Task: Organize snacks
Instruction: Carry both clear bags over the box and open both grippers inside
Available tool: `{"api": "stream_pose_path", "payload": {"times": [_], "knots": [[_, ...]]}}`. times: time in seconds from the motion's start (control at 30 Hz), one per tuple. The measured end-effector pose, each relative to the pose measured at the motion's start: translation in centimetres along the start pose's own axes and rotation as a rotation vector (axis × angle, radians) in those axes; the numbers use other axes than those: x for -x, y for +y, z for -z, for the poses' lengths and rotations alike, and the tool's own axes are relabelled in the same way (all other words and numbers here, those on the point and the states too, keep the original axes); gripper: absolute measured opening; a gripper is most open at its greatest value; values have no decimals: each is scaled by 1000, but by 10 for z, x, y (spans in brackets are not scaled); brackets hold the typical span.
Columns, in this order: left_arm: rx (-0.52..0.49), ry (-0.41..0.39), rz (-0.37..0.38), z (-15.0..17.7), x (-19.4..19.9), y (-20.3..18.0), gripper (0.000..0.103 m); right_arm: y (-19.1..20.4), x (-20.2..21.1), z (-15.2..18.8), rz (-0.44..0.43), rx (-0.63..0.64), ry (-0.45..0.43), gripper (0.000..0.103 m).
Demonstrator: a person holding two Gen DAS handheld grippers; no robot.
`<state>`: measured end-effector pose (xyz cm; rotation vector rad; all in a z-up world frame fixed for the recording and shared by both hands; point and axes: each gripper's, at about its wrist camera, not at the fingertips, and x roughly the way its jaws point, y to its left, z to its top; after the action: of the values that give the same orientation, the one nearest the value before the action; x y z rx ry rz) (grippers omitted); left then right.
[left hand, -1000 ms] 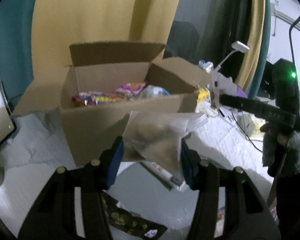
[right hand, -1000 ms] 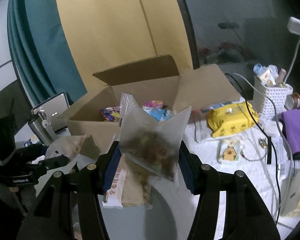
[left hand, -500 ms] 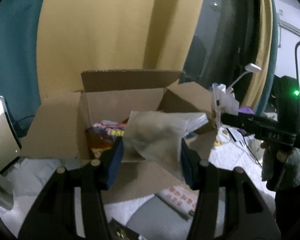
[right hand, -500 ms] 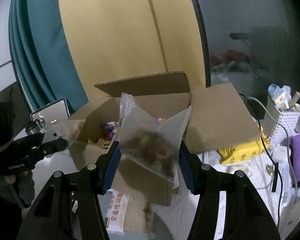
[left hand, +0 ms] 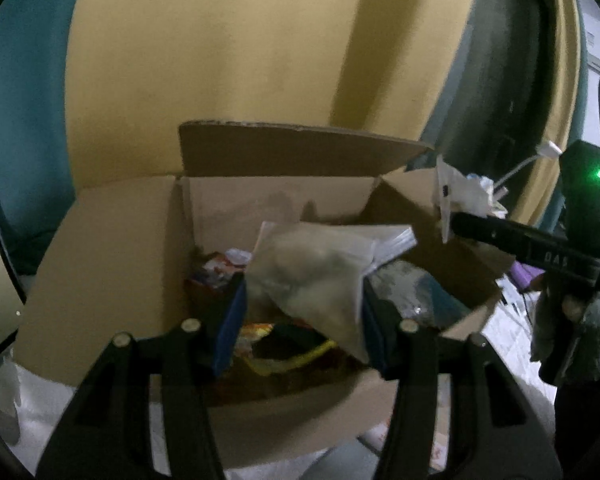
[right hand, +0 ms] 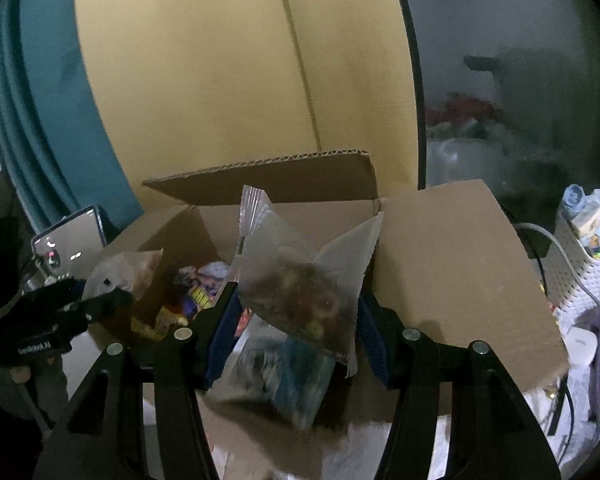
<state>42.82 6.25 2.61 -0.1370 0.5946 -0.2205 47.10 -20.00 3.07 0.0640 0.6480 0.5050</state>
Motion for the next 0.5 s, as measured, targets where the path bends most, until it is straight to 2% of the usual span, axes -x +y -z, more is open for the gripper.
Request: {"api": "stream_pose_path", "payload": {"times": [0.13,0.17,0.23,0.3,0.5], "knots": [[48,10,3,-4,-9,11,57,-3,-18,-13,11,-30,7,60],[59,10,7,-4,-10,13,59,-5,-23,-16,21,-44,13,63],[78,-8,18,-4,-8,18,74,-4,-30,-20,42,-60,11,70],[84,-21,26,-5,-5,20,82,-2,-29,-22,47,-66,-17,85],[93,-49,24,-7,7,20,84,3,-24,-23,53,-51,-30,87]]}}
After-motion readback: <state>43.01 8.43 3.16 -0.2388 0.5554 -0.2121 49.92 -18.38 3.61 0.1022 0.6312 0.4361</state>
